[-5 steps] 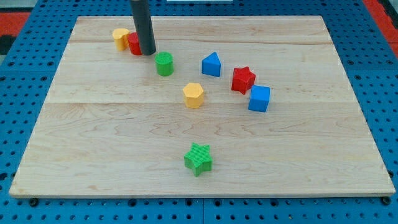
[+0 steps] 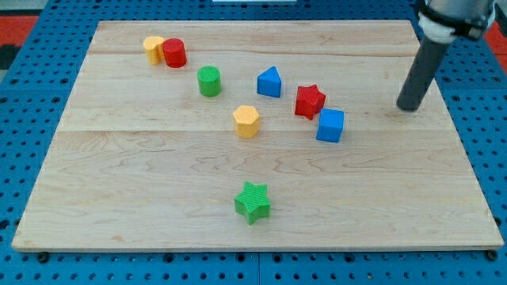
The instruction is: Bring the red star green circle and blue triangle below the yellow heart and red circle
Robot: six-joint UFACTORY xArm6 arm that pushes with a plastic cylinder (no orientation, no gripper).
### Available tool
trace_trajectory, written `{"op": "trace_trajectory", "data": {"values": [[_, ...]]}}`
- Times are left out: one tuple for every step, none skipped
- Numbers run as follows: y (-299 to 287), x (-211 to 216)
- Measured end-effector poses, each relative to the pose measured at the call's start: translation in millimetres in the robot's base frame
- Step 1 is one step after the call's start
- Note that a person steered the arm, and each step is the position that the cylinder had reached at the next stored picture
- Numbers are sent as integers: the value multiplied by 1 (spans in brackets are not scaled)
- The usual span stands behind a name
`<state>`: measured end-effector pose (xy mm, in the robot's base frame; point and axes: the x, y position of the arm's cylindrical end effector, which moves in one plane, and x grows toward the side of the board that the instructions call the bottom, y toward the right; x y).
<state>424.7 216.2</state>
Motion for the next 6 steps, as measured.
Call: {"op": "trace_trajectory", "data": {"values": [[-72, -9], [-135, -9], [-146, -36], [-135, -47], [-122, -64], [-127, -92]]}}
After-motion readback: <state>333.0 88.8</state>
